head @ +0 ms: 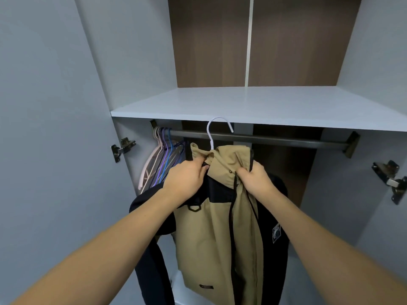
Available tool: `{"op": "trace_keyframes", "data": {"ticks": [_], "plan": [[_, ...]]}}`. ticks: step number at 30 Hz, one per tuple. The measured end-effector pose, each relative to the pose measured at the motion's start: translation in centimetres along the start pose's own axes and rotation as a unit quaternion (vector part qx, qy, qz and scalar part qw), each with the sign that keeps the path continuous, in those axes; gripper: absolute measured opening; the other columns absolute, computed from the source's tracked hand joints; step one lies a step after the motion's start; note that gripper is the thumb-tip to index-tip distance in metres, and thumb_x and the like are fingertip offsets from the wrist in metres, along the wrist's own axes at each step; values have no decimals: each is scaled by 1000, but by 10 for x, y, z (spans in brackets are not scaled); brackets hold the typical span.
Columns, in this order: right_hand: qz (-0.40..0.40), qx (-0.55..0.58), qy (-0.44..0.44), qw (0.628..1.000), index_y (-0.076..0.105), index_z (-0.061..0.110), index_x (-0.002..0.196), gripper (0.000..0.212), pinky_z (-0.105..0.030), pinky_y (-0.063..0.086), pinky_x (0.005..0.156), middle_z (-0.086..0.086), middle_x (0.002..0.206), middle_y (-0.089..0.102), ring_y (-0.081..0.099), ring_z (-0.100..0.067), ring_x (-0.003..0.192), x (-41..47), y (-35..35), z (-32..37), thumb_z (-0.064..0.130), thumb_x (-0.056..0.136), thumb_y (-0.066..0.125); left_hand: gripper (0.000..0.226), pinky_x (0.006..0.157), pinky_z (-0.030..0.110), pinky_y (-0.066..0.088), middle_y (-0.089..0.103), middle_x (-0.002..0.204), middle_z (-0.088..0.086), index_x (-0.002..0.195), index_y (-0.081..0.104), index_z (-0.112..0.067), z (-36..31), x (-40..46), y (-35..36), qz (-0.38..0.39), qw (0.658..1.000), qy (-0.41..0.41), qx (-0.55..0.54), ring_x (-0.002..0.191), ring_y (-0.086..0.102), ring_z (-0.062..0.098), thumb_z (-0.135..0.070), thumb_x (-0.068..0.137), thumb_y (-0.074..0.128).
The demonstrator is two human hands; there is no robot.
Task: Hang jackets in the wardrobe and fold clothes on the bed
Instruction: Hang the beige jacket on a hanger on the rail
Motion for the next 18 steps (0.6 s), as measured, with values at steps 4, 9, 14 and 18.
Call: {"op": "trace_keyframes", "data": {"ticks": [4, 9, 14, 18], "plan": [[-15, -124, -31, 992, 40, 32, 110, 27, -31, 32, 92, 5, 114, 36, 35, -16, 107, 13, 22, -1, 26, 90, 57, 24, 68, 39, 49, 67, 93, 9, 114, 51, -19, 29, -5, 13, 5, 997, -80, -14, 84, 63, 33, -35, 101, 39], [95, -212, -13, 973, 58, 21, 92, 18, -33, 46, 79, -2, 103, 58, 54, -19, 89, 34, 56, -1, 30, 99, 44, 22, 71, 33, 41, 67, 101, 7, 112, 63, -19, 73, 8, 23, 0, 973, -208, -99, 97, 61, 32, -28, 97, 50], [118, -232, 6, 965, 54, 14, 86, 18, -27, 39, 60, -3, 80, 55, 52, -17, 71, 67, 96, 1, 19, 100, 43, 21, 71, 32, 37, 65, 105, 9, 109, 63, -19, 106, 47, 46, 30, 956, -261, -128, 97, 59, 33, -26, 93, 51], [102, -255, 5, 961, 59, 5, 110, 21, -30, 47, 71, -12, 98, 60, 59, -26, 88, 101, 114, 4, 17, 100, 44, 27, 74, 32, 40, 66, 111, 11, 116, 63, -19, 138, 79, 66, 39, 938, -310, -152, 102, 60, 35, -24, 92, 52]]}}
Point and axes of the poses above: each hand's wrist, its own x-axis towards the middle knuckle, its own y-axis out of the palm, z = x × y, the point moved 5 cm from there along x, towards the middle knuckle
